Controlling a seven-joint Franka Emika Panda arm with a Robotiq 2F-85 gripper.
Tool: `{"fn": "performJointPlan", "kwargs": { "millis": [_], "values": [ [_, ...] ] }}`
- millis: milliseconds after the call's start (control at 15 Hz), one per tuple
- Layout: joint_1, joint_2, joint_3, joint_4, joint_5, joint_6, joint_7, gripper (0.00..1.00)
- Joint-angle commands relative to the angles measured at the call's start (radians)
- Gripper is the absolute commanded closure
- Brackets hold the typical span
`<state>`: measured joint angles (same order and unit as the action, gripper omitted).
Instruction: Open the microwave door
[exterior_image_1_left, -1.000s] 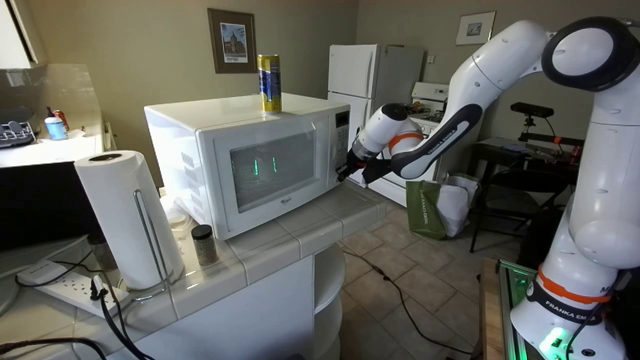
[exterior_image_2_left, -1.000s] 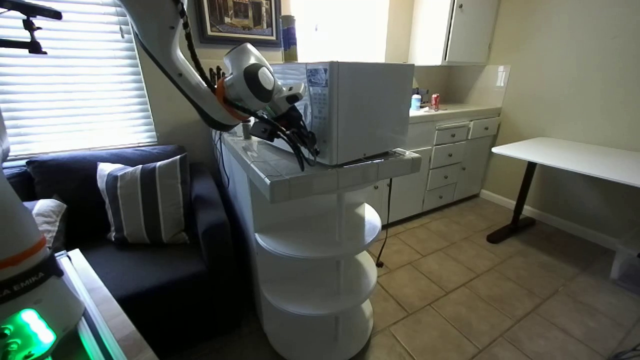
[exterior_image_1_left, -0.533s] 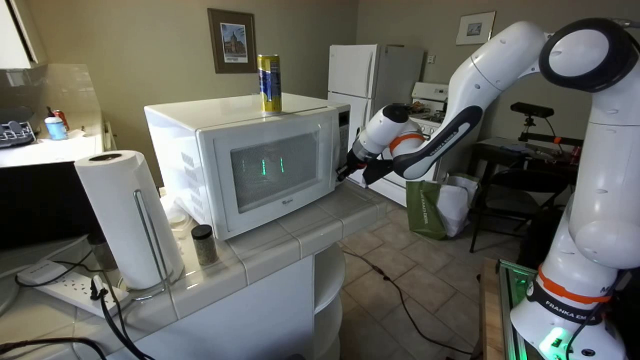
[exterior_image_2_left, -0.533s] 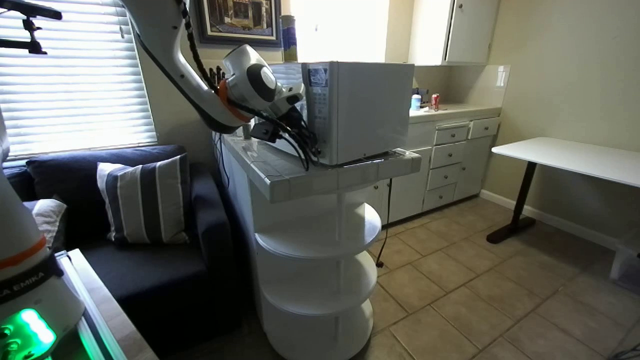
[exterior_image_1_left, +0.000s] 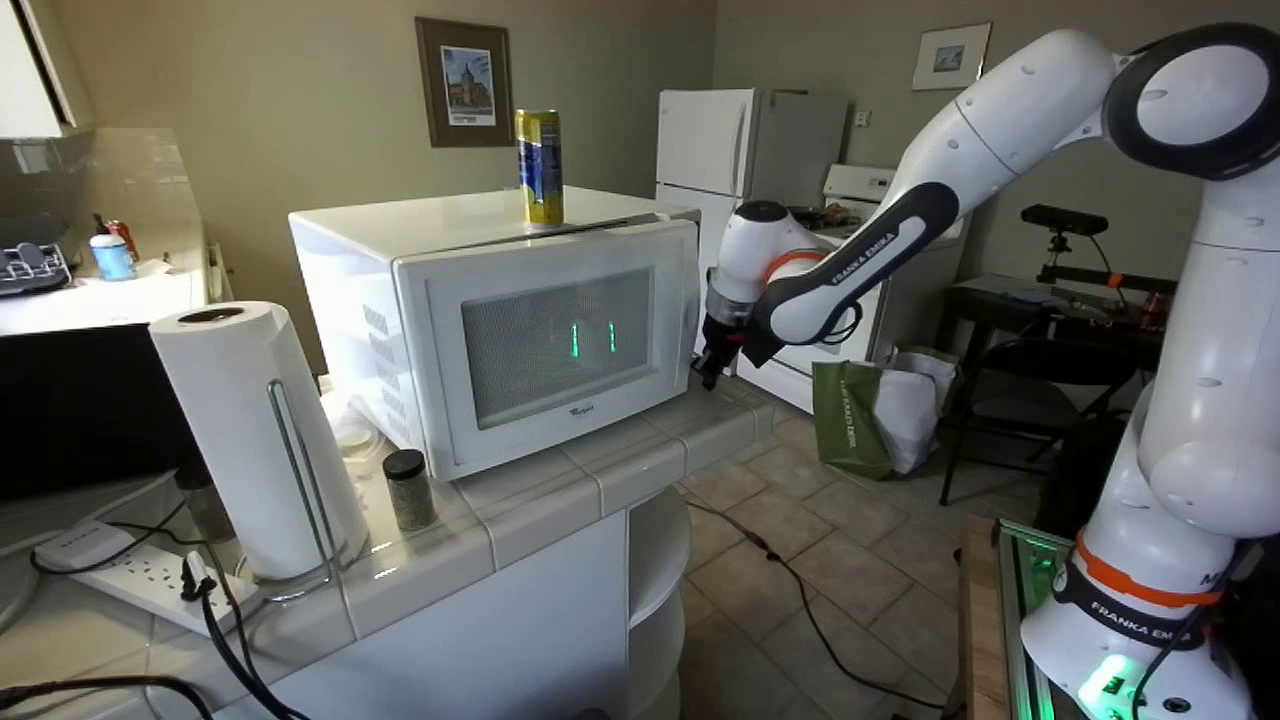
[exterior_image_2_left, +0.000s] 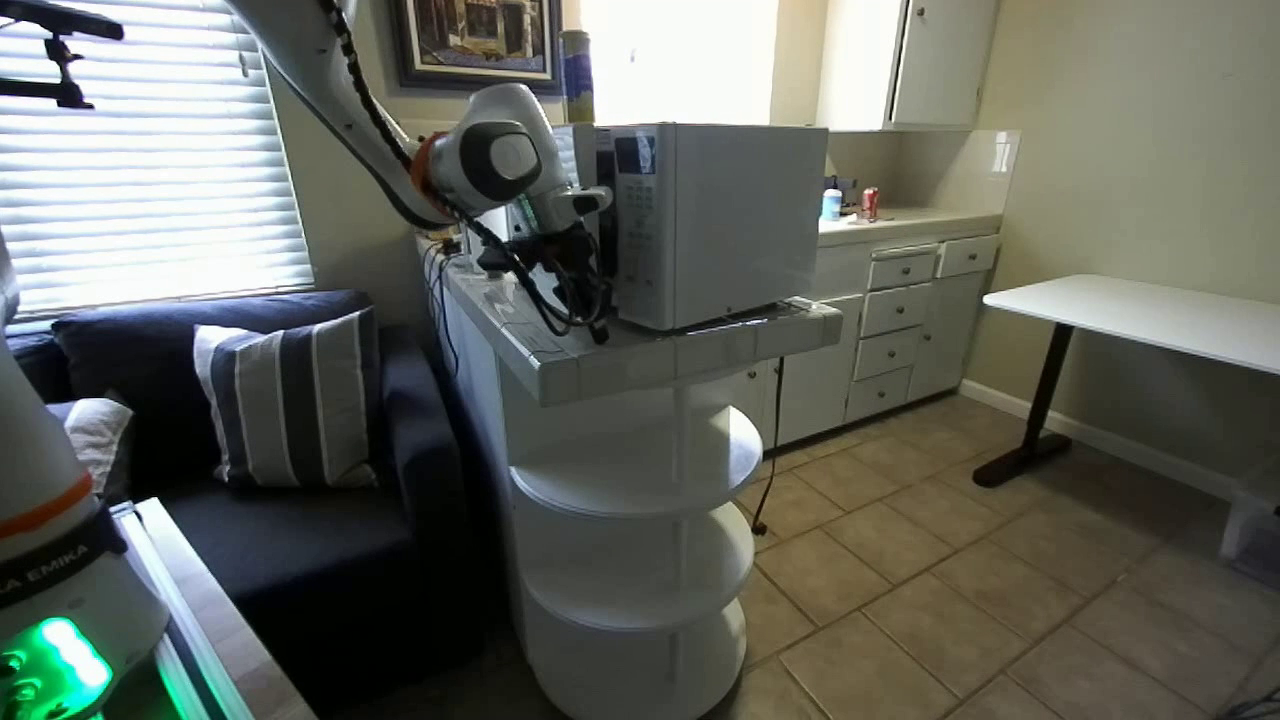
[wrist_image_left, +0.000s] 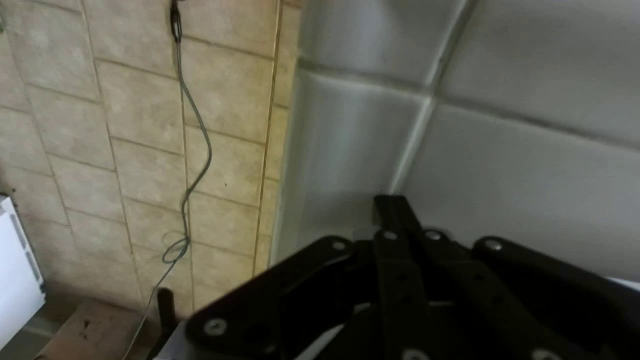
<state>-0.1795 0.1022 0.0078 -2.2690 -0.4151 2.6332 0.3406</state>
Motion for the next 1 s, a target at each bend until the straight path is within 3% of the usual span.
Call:
{"fn": "performJointPlan", "kwargs": {
  "millis": [0, 200, 400, 667, 933],
  "values": [
    [0.052, -0.103, -0.034, 0.004, 0.144, -0.280, -0.162, 1.00],
    [0.063, -0.175, -0.042, 0.051, 0.200, -0.512, -0.231, 1.00],
    [0.063, -0.214, -0.050, 0.109, 0.208, -0.667, -0.266, 1.00],
    [0.058, -0.219, -0.065, 0.177, 0.249, -0.715, -0.239, 1.00],
    [0.046, -0.188, -0.106, 0.257, 0.422, -0.750, -0.227, 1.00]
  ]
}}
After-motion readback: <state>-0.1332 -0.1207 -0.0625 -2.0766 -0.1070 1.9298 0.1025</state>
